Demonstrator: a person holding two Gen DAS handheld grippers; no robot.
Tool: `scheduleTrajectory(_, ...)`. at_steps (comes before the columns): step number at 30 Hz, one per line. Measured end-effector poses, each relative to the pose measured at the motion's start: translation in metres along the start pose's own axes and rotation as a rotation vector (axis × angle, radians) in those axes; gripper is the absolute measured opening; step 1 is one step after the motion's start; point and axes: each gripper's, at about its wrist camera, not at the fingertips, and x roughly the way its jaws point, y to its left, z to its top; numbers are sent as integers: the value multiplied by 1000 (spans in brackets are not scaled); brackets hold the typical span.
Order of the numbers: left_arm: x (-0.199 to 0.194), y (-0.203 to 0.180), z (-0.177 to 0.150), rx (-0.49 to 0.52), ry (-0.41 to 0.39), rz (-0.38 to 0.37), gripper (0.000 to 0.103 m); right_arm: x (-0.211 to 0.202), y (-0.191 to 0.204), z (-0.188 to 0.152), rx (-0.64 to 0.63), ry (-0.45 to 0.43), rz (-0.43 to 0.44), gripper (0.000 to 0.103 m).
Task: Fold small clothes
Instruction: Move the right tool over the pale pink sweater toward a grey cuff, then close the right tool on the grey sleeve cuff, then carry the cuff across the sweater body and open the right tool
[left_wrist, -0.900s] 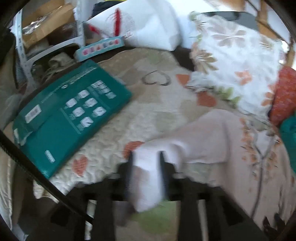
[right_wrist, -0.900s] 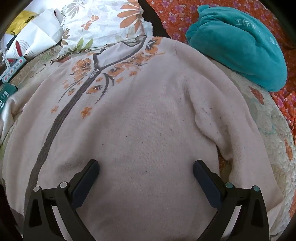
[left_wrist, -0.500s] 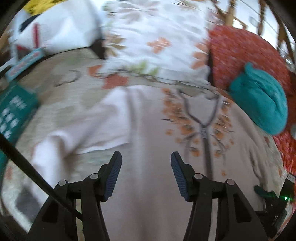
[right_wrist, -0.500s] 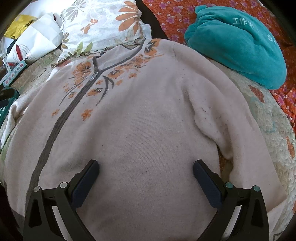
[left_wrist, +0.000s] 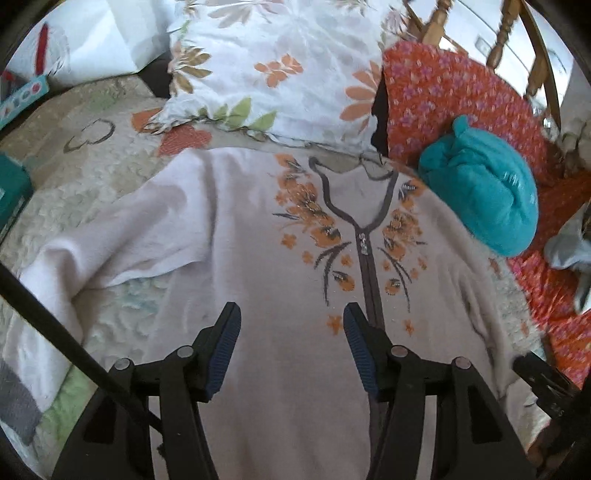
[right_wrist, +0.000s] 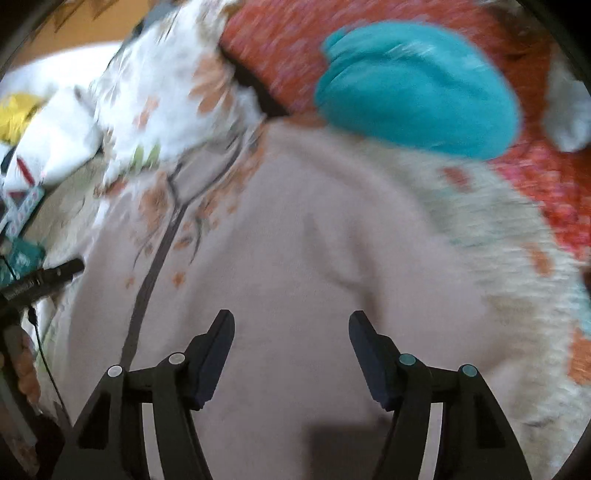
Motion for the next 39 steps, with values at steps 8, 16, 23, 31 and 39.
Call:
scheduleTrajectory(8, -17, 15, -10, -104, 30, -49, 62, -19, 5, -61, -138, 158, -65, 70)
scheduleTrajectory(16, -24, 14, -28, -29, 12, -6, 62, 5, 23, -89, -276, 159, -167, 21)
scheduleTrajectory(23, -27, 27, -29, -53, -6, 8, 62, -53, -98, -19, -92, 7, -382, 6)
scheduleTrajectory(31, -22, 19, -31, -30, 3, 14, 62, -108, -237, 59, 161, -98, -709, 5)
scheduleTrajectory(39, -17, 21, -28, -52, 16, 7, 62, -97, -243, 79, 313, -121, -656, 5)
